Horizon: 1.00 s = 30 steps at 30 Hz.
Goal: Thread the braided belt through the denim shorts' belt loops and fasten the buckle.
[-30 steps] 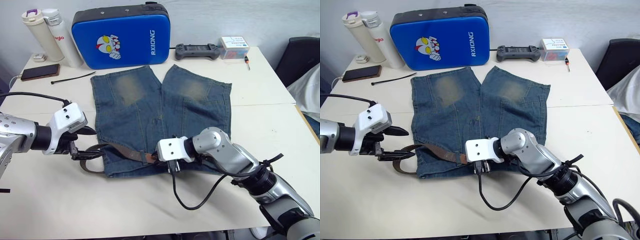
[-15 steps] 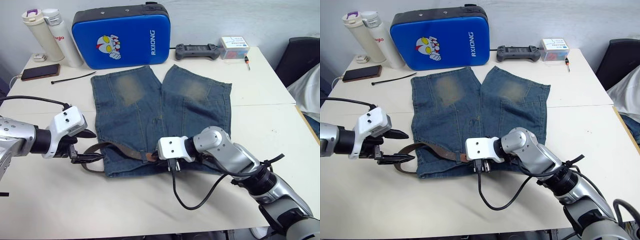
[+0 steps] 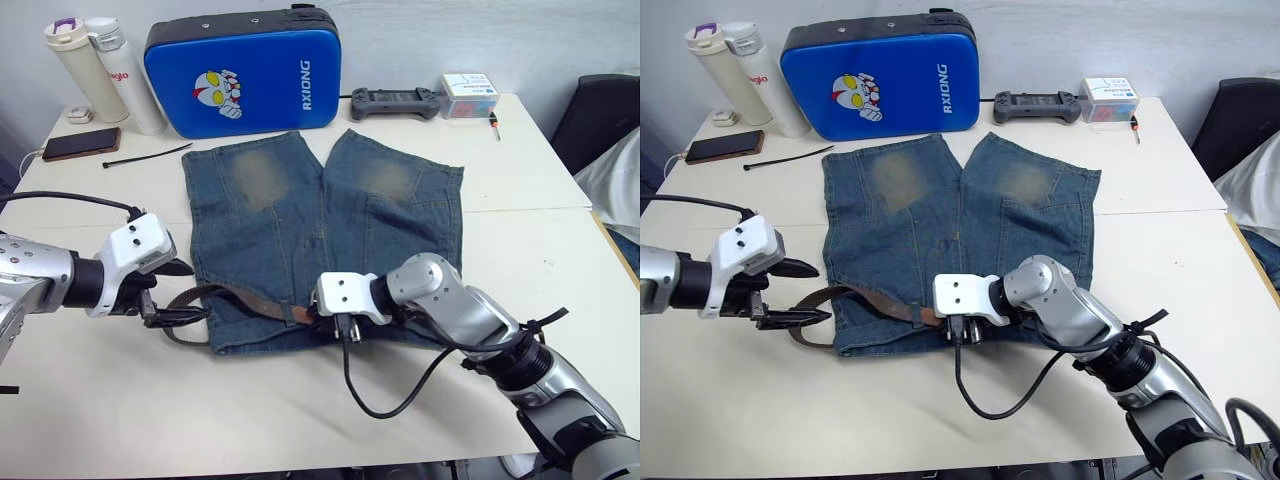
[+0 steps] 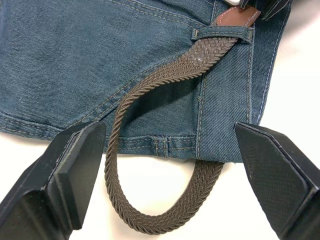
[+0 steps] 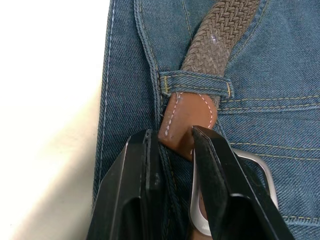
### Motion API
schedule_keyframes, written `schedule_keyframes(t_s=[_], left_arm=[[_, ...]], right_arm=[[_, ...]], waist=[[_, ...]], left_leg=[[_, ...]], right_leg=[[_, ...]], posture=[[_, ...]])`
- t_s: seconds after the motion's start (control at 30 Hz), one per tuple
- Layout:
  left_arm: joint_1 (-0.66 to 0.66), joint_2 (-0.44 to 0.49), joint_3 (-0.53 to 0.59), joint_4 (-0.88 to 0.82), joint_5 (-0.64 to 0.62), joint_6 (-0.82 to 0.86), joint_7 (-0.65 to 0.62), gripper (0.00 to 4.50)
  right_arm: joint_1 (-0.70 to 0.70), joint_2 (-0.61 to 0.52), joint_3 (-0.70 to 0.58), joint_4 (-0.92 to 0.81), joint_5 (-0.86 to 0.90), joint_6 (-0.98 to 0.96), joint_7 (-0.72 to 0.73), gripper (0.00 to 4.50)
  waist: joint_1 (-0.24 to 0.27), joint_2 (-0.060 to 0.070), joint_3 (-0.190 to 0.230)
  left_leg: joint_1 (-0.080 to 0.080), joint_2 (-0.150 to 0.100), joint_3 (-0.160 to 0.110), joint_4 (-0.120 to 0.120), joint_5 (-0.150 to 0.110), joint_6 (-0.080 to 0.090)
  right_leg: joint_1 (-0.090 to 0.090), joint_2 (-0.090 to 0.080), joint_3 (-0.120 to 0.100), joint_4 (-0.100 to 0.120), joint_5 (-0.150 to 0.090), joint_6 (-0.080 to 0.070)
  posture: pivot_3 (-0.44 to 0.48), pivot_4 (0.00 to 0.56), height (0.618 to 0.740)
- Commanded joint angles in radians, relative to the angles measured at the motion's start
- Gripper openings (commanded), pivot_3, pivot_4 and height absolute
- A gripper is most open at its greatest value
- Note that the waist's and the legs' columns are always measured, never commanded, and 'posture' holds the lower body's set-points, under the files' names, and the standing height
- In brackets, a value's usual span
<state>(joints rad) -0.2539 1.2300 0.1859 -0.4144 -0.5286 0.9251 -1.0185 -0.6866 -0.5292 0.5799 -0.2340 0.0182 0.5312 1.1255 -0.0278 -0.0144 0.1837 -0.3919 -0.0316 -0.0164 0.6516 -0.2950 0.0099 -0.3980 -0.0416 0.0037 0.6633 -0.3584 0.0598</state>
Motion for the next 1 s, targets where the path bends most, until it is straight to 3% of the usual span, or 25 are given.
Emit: schedule_keyframes(t_s=[0.03, 0.53, 0.77, 1.0], left_arm=[[-0.012, -0.006, 0.020, 0.003, -0.002, -0.019, 0.004, 4.50], [-0.038, -0.022, -0.018, 0.034, 0.017, -0.060, 0.008, 4.50], [-0.124, -0.051, -0.097, 0.087, 0.043, -0.098, -0.004, 4.50], [-0.227, -0.093, -0.176, 0.149, 0.072, -0.120, -0.025, 4.50]], right_arm=[[-0.007, 0.009, -0.009, -0.033, 0.007, 0.012, 0.003, 0.09], [-0.067, -0.024, -0.129, -0.146, 0.114, 0.120, 0.032, 0.03], [-0.077, -0.106, -0.147, -0.183, 0.140, 0.146, 0.059, 0.03], [-0.048, -0.116, -0.158, -0.193, 0.116, 0.083, -0.003, 0.03]], waist=[[0.000, 0.000, 0.000], [0.000, 0.000, 0.000], [0.001, -0.001, 0.000], [-0.002, -0.001, 0.000]], left_leg=[[0.000, 0.000, 0.000, 0.000, 0.000, 0.000], [0.000, 0.000, 0.000, 0.000, 0.000, 0.000], [0.000, 0.000, 0.000, 0.001, 0.000, 0.000], [0.000, 0.000, 0.000, 0.000, 0.000, 0.000]], right_leg=[[0.000, 0.000, 0.000, 0.000, 0.000, 0.000], [0.000, 0.000, 0.000, 0.000, 0.000, 0.000], [0.000, 0.000, 0.000, 0.000, 0.000, 0.000], [0.000, 0.000, 0.000, 0.001, 0.000, 0.000]], posture=[[0.000, 0.150, 0.740], [0.000, 0.150, 0.740], [0.000, 0.150, 0.740], [0.000, 0.150, 0.740]])
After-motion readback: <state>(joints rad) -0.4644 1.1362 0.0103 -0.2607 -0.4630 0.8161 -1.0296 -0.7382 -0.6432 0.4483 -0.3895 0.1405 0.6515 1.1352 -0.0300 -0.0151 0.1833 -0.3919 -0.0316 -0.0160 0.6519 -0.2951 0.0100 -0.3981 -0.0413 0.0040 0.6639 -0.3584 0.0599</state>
